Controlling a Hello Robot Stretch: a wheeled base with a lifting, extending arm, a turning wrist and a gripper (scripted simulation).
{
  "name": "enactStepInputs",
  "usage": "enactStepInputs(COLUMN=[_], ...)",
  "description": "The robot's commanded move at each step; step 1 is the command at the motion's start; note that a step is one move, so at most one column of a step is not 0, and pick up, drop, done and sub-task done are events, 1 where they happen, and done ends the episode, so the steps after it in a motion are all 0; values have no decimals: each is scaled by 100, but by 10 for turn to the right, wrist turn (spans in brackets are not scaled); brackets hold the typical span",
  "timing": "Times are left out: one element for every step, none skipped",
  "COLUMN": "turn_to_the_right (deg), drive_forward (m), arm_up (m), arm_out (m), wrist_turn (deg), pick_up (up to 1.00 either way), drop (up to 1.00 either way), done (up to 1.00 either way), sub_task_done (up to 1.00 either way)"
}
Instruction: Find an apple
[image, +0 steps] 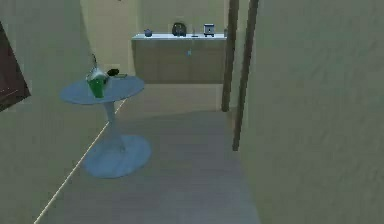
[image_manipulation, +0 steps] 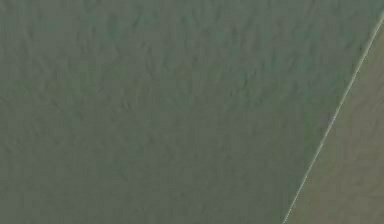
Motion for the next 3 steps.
enactStepInputs(turn_to_the_right=[0, 0, 0], drive_forward=[100, 100, 100], arm_up=[0, 0, 0], arm_out=[0, 0, 0], wrist_turn=[0, 0, 0], pick_up=[0, 0, 0], drop=[0, 0, 0], done=[0, 0, 0], sub_task_done=[0, 0, 0])
